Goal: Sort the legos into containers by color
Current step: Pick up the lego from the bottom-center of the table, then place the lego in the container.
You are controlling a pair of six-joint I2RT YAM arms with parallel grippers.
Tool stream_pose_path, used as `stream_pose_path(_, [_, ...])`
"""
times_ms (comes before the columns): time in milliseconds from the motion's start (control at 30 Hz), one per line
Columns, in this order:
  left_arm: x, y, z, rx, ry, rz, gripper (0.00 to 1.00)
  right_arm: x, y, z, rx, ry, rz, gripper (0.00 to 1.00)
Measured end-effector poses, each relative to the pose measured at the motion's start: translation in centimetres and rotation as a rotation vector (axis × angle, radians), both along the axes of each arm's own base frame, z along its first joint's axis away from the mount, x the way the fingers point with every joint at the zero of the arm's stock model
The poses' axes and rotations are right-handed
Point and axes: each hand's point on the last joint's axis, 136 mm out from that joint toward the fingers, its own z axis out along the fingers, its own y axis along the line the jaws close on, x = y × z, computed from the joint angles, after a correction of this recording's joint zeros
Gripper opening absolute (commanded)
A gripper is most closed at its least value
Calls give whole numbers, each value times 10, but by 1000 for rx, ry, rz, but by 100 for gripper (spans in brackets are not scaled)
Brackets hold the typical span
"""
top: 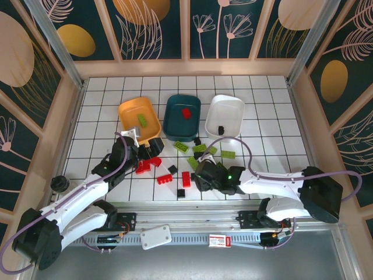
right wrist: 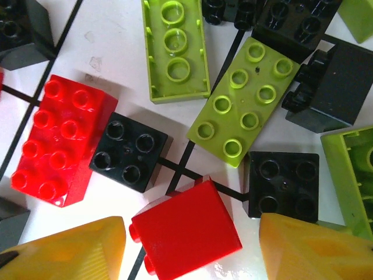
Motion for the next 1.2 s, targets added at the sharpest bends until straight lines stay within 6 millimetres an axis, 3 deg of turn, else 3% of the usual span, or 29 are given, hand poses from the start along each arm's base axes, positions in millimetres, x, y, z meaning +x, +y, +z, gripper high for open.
stream_pose_path(267, [0, 2, -2, 9, 3, 11, 98, -6, 10, -6, -28, 5, 53, 48])
stream_pose_path(500, [1, 2, -2, 10, 4, 12, 99, -7, 13, -12, -52, 17, 57, 62])
stream_pose_path(600, [1, 2, -4, 13, 9, 12, 98, -8, 9, -22, -86, 34, 56, 61])
stream_pose_path(900, [-1, 4, -7, 22, 21, 15, 98, -11, 10, -24, -84, 44, 65, 40])
stream_pose_path(1033, [-1, 6, -9, 31, 27, 22, 98, -9, 14, -9, -38, 21, 73, 34])
stream_pose_path(1133, [-1, 9, -8, 38, 24, 36, 98, -1, 20, 18, 42, -19, 75, 32])
stream_pose_path(1200, [-2, 11, -6, 40, 19, 43, 99, 18, 26, 43, 113, -49, 54, 31])
